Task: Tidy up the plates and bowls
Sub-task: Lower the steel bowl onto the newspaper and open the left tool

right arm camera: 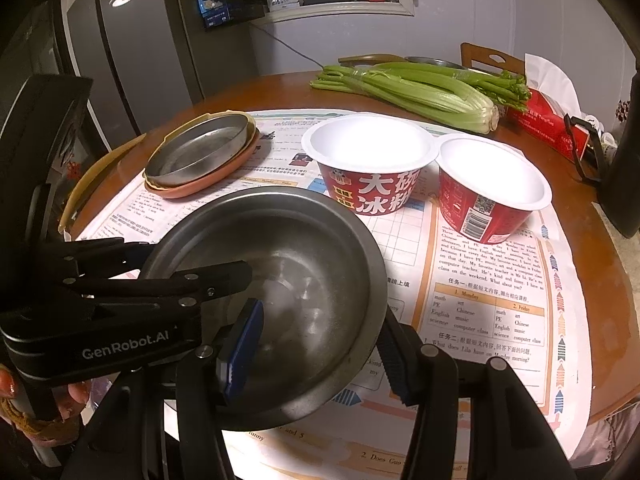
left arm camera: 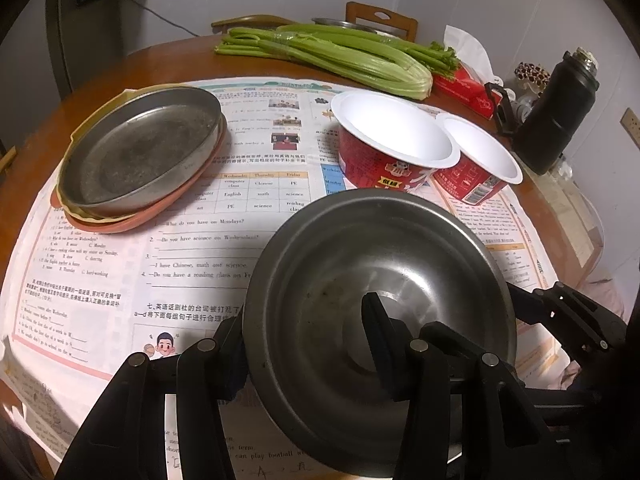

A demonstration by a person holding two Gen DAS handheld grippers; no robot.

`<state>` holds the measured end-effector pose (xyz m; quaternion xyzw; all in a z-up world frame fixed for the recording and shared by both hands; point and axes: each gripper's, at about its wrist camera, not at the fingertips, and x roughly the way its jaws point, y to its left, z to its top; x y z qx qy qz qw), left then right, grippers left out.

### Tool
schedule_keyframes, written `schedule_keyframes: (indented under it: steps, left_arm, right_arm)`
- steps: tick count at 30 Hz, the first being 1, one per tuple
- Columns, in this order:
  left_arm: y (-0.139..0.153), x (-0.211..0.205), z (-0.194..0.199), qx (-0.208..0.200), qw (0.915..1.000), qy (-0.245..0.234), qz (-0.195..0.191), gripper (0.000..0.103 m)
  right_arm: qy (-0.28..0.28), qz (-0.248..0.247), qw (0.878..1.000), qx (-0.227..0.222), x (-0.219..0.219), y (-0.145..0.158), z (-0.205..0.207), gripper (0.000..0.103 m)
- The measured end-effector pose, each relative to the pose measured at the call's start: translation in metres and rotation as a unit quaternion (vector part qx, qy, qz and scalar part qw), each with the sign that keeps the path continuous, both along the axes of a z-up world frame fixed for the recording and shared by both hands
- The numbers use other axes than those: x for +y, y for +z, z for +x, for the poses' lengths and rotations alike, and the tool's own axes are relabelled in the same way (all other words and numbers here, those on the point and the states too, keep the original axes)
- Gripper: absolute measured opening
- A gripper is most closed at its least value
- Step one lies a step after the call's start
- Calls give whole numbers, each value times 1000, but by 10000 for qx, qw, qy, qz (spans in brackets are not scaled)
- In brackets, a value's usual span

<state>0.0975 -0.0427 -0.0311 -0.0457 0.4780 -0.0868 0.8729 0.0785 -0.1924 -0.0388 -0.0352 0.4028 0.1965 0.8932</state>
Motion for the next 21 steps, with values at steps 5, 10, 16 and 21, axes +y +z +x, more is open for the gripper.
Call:
schedule_keyframes:
  steps: [5, 10, 16, 21]
  left_arm:
    - [8, 1, -3, -107, 9999, 63, 35, 52]
    - [15, 0, -6, -205, 9997, 85, 92, 52]
    - [23, 3, -10, -326, 9993, 121, 109, 52]
    - [30, 3, -13, -449, 9987, 186, 183, 52]
  right_arm:
    - [-43, 101, 9999, -35, -6, 4, 1, 56]
    - [-71, 167, 9997, -139, -11, 11, -2, 56]
    - [-82, 269, 9993, -262, -16, 21, -6, 56]
    - [-102, 361, 9986, -380, -20, 30, -10, 56]
